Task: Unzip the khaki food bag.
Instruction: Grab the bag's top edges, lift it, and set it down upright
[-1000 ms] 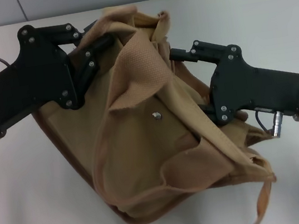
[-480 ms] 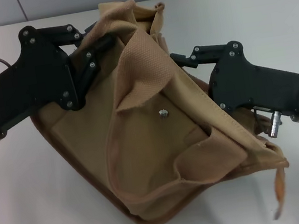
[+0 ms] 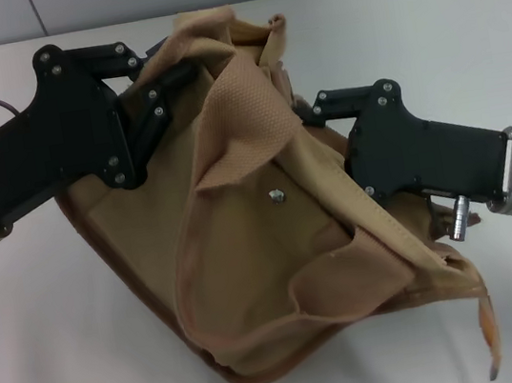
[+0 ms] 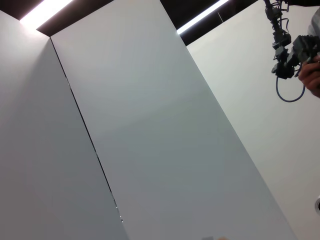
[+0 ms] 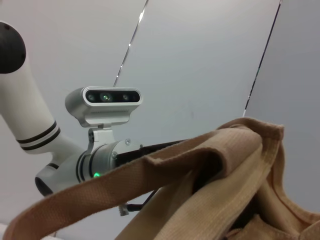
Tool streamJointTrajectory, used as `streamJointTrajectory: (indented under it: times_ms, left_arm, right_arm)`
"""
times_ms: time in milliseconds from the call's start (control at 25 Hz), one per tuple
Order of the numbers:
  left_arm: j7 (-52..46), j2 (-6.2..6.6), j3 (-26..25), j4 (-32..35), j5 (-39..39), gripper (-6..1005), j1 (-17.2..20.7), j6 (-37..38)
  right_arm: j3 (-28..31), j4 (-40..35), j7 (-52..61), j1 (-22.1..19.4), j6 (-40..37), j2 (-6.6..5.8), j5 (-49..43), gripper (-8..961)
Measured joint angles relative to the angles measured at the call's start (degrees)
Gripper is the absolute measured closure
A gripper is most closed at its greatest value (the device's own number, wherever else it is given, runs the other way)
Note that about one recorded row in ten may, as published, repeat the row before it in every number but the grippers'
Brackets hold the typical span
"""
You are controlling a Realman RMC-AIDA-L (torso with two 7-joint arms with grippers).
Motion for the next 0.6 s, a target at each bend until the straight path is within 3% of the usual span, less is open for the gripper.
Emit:
streamJointTrajectory:
  times_ms: [320, 400, 600]
  left_arm:
    - [0.0, 0.0, 0.0, 0.0, 0.0, 921, 0.0, 0.0]
    - [0.0, 0.0, 0.0, 0.0, 0.0, 921, 0.0, 0.0]
    - [0.0, 0.0, 0.0, 0.0, 0.0, 921, 0.0, 0.0]
  right_arm:
    - [-0.2, 0.0, 0.4, 0.3, 1.1, -0.09, -0.3, 650]
    - [-0.2, 0.0, 0.5, 0.4, 1.4, -0.09, -0.4, 856]
    - [-0.2, 0.0, 0.6, 0.3, 1.6, -0.08, -0.4, 936]
